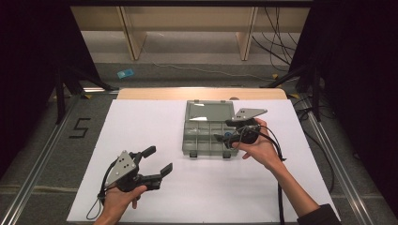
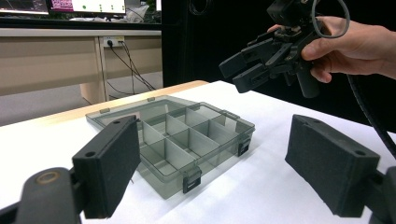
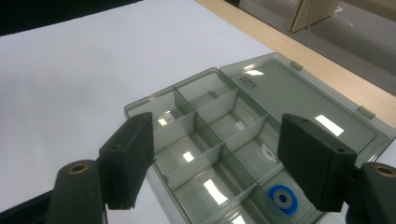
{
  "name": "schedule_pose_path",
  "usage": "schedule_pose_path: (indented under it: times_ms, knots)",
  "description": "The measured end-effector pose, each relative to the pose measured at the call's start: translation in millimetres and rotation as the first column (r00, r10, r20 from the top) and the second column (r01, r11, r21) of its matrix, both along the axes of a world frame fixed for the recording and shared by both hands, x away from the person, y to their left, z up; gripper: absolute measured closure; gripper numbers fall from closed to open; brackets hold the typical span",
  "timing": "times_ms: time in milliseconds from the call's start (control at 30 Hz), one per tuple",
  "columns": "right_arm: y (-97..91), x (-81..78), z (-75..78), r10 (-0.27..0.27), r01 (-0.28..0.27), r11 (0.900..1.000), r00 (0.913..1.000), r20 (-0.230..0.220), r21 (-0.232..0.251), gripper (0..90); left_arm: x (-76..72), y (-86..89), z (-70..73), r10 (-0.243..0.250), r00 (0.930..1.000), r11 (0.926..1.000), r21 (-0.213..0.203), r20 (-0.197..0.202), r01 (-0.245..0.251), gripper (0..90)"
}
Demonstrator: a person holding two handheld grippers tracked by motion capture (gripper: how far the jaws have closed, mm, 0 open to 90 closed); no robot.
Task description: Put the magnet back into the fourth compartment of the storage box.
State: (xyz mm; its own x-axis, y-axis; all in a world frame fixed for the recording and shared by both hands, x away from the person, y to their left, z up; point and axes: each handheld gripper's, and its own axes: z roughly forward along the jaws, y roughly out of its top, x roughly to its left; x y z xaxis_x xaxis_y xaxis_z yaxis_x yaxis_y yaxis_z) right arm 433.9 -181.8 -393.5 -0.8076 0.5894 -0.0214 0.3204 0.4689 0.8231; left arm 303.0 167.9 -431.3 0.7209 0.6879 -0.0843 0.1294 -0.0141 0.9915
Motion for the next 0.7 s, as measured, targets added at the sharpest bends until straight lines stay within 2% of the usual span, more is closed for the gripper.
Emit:
schedule_pose_path:
  times_ms: [200,300,433,700]
  knots:
    - [-1.3,-3.0,-0.4,0.0,0.0,0.9997,0.9999,-0.014,0.025,27.9,-0.2,0.0,0.1,-0.001,1.0,1.0,-0.001,-0.001,0.001,16.9]
    - [-1.2,-6.5,0.3,-0.002,0.002,0.9991,1.0,-0.001,0.041,27.3,-0.1,-0.2,0.0,-0.002,1.0,1.0,0.0,0.0,0.002,16.9]
    - [-0.7,-11.7,-1.2,0.004,-0.003,0.9977,1.0,-0.008,0.068,26.7,-0.1,-0.6,-0.1,-0.003,1.0,1.0,0.0,0.0,0.003,16.9]
    - [-1.8,-18.1,-3.1,0.008,-0.007,0.9963,1.0,-0.001,0.086,26.7,-0.3,-1.3,-0.5,-0.006,1.0,1.0,0.001,-0.008,0.006,16.9]
